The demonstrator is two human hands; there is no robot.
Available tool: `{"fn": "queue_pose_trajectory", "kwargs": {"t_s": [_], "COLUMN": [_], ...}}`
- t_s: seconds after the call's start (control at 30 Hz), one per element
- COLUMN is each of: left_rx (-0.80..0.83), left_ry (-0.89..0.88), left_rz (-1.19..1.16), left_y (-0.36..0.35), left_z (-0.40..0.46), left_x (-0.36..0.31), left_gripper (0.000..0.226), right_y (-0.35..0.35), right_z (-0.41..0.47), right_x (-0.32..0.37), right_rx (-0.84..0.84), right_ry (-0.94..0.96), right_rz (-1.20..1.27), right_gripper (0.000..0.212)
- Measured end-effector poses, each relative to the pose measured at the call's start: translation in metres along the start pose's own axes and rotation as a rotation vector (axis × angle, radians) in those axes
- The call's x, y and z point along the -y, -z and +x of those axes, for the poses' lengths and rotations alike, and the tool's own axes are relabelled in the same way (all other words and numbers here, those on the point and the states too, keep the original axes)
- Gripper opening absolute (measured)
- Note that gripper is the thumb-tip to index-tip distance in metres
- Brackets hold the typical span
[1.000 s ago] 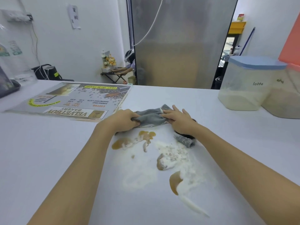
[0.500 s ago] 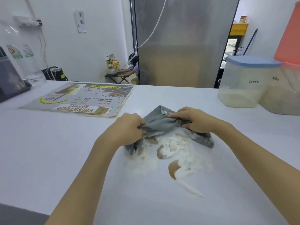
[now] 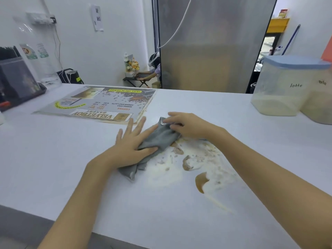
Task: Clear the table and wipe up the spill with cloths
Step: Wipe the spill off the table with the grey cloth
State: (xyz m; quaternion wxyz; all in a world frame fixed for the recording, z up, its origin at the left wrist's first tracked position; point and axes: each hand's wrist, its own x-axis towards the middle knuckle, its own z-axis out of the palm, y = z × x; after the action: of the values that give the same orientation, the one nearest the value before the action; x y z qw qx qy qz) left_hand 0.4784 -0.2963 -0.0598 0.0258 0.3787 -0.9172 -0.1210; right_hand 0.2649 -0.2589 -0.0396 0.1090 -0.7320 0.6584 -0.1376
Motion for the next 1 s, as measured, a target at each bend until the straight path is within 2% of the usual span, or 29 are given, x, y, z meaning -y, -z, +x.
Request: {"fn": "queue_pose_trajectory", "kwargs": {"t_s": [0.1, 0.23, 0.3, 0.37, 0.47, 0.5, 0.6, 0.7, 0.8, 0.87, 0.93, 1.0], "left_rx": [-0.018, 0.085, 0.161, 0.177, -0.021, -0.037, 0.097, 0.099, -0.008, -0.183, -0.313, -0.275], "left_ry": [-0.152, -0.272, -0.233, -0.163, -0.172, -0.182, -0.171, -0.186, -0.205, -0.212, -0.206, -0.206], "left_rz": [-0.036, -0.054, -0.055, -0.084, -0.034, 0.008, 0.076, 0.121, 0.135, 0.11, 0.099, 0.123], "left_y": [-0.012, -0.018, -0.014, 0.001, 0.01, 0.006, -0.019, -0.029, -0.023, -0.014, -0.006, 0.003], "left_z": [0.004, 0.003, -0.004, -0.009, 0.006, 0.014, 0.033, 0.034, 0.032, 0.039, 0.05, 0.063], "left_x": [-0.006, -0.032, -0.042, -0.051, -0.051, -0.047, -0.042, -0.053, -0.057, -0.048, -0.041, -0.039], "left_gripper": [0.064, 0.057, 0.067, 0.074, 0.053, 0.049, 0.055, 0.057, 0.051, 0.042, 0.044, 0.043], "right_y": [-0.007, 0.007, 0.014, 0.023, 0.042, 0.047, 0.053, 0.052, 0.049, 0.045, 0.038, 0.027], "right_z": [-0.005, -0.021, -0.03, -0.04, -0.062, -0.07, -0.092, -0.101, -0.102, -0.102, -0.1, -0.097], "right_x": [-0.006, -0.015, -0.015, -0.015, -0.012, -0.008, 0.01, 0.022, 0.033, 0.042, 0.052, 0.063], "right_rx": [0.042, 0.034, 0.019, -0.097, -0.263, -0.259, -0.162, -0.113, -0.093, -0.08, -0.067, -0.05], "right_ry": [-0.057, -0.123, -0.111, -0.133, -0.176, -0.18, -0.16, -0.161, -0.155, -0.116, -0.052, 0.009], "right_rz": [0.027, 0.048, 0.069, 0.1, 0.105, 0.096, 0.047, 0.014, 0.035, 0.064, 0.086, 0.119], "right_gripper": [0.031, 0.027, 0.031, 0.036, 0.028, 0.023, 0.015, 0.012, 0.01, 0.008, 0.011, 0.021]}}
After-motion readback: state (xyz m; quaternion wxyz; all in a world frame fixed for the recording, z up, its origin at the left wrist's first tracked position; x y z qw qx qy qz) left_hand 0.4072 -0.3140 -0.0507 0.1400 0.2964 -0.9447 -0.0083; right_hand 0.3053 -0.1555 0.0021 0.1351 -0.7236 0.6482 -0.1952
